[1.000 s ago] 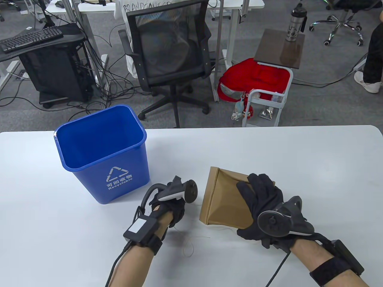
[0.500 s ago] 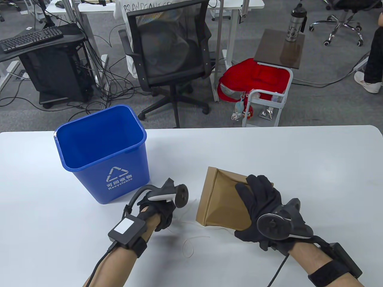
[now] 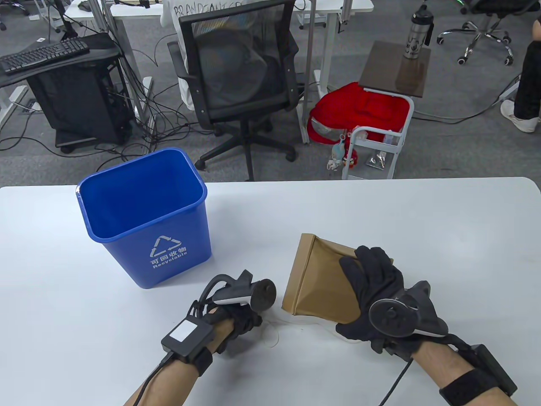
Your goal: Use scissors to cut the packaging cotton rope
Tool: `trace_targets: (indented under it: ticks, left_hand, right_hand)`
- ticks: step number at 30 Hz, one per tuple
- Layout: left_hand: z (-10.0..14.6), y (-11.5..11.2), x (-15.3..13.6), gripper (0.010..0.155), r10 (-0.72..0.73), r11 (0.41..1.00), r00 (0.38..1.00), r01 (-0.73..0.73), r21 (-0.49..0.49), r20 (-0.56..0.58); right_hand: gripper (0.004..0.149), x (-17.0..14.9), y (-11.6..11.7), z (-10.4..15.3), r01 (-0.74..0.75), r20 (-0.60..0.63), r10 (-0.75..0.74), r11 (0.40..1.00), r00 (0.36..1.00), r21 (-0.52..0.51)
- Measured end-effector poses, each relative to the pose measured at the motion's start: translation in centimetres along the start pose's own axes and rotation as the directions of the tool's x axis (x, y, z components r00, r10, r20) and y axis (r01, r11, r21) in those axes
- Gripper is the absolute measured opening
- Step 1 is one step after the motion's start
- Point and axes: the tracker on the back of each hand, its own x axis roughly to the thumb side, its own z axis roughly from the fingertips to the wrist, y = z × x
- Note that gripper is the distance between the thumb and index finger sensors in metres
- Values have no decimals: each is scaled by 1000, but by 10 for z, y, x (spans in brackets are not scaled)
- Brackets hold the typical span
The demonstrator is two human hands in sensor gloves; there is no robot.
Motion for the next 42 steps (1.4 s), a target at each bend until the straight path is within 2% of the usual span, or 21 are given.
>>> trace_targets:
  ticks: [2,5,7,9,13,15,17,18,19,20,22,23,25,26,32,33,34,36,38,40,42]
  left_hand:
    - [1,1,0,33,-41,999,999,39,37,34]
    - [2,-2,3,34,-121,993,992,121,-7,30]
    - [3,-3,0,36,-253,967,967,252,-25,-22]
    - [6,3,-17,38,-279,960,954,274,-52,-108]
    - [25,31,-54,40,-174,984,951,175,-19,-257]
    - [34,41,-65,39,-47,998,972,52,17,-232]
    - [35,36,-65,38,214,974,967,-222,-45,-136]
    - [35,28,-61,38,333,932,936,-345,-109,-115]
    - [34,23,-58,38,360,921,927,-371,-123,-105]
    - [30,14,-50,38,364,910,928,-372,-184,-77]
    - [28,7,-43,37,301,931,952,-308,-198,-65]
    - [27,4,-38,38,186,969,981,-193,-152,-61]
    - [25,5,-34,53,-7,990,998,-1,-141,-56]
    - [25,5,-33,60,-44,987,995,29,-156,-91]
    - [22,7,-26,83,-140,976,986,121,-181,-91]
    - [22,7,-24,91,-151,975,984,133,-180,-89]
    - [23,6,-21,105,-137,979,987,123,-164,-78]
    - [21,0,-16,121,-101,971,991,80,-226,-85]
    - [16,-10,-11,121,-51,952,993,15,-307,-111]
    - [14,-8,-5,112,-149,967,984,124,-222,-101]
    - [12,-7,-2,95,-69,990,994,57,-131,-84]
  right_hand:
    - [126,0,0,0,-2,1,2,1000,1000,-1]
    - [125,1,1,-1,-5,5,5,1000,1000,-2]
    - [126,2,1,-2,-3,6,3,1000,1000,-5]
    - [125,2,0,-2,-5,9,5,1000,1000,-10]
    - [125,3,-3,-2,-6,15,6,1000,1000,-17]
    - [125,3,-4,-2,1,14,0,1000,1000,-22]
    - [125,3,-5,-1,5,9,-5,1000,1000,-20]
    - [125,2,-4,-1,2,9,-2,1000,1000,-26]
    - [125,2,-3,0,4,7,-3,1000,1000,-22]
    - [125,2,-2,1,7,3,-7,1000,1000,-19]
    - [125,1,-1,2,5,2,-5,1000,1000,-19]
    - [125,1,0,2,6,-1,-6,1000,1000,-14]
    - [125,1,0,3,9,-3,-9,1000,1000,-7]
    - [125,1,0,4,10,-2,-10,1000,1000,-11]
    - [126,1,1,3,12,5,-12,1000,1000,-21]
    - [125,1,1,2,12,5,-12,1000,1000,-8]
    - [126,2,2,2,17,3,-17,1000,1000,-6]
    - [125,2,2,2,9,7,-9,1000,1000,1]
    - [125,2,3,2,4,14,-4,1000,1000,-11]
    - [125,2,2,2,12,10,-12,1000,1000,-16]
    - [125,1,2,1,19,4,-19,1000,1000,-12]
